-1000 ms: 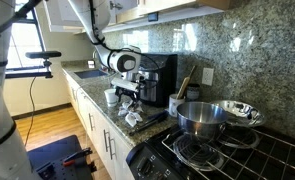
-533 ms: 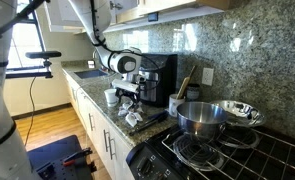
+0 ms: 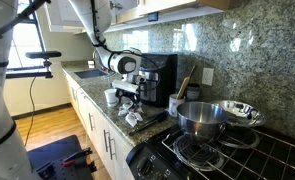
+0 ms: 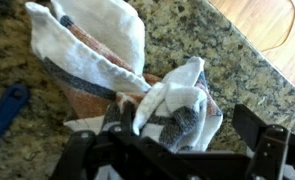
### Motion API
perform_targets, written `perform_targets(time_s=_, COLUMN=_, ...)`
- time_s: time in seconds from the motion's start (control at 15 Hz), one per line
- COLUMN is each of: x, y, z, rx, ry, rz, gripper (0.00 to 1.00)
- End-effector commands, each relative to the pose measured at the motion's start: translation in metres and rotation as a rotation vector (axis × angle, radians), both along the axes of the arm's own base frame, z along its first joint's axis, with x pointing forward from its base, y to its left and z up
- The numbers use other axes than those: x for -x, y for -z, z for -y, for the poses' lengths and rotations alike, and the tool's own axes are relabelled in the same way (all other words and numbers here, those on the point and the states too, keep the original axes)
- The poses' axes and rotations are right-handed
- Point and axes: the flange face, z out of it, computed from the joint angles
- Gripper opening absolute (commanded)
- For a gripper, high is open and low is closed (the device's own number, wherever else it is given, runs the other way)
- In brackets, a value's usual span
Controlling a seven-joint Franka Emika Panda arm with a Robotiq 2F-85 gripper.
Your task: Use the towel to wipe the countertop
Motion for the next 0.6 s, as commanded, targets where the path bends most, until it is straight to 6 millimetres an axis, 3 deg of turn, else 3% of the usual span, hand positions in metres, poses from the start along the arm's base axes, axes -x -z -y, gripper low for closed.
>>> perform_targets(time_s=0.0, x=-0.0027, y=0.0001, z=-0.0005, rx=0.004, ry=0.003, rz=0.014, gripper=1.00)
perform_targets(time_s=0.13, x=-0.0025, y=-0.0001, z=-0.0007, rx=0.006, ry=0.004, rz=0.017, gripper=0.97)
perform_targets(time_s=0.2, x=-0.0022, y=-0.0004, z=-0.0011, rx=0.007, ry=0.001, rz=0.025, gripper=0.74)
perform_targets(time_s=0.33, x=-0.0026, y=-0.0009, z=-0.0018, rx=0.010, ry=-0.003, rz=0.033, gripper=0.68)
perform_targets(time_s=0.53, x=-0.0033, y=-0.0015, z=-0.0023, rx=0.016, ry=-0.011, rz=0.047, gripper=0.45)
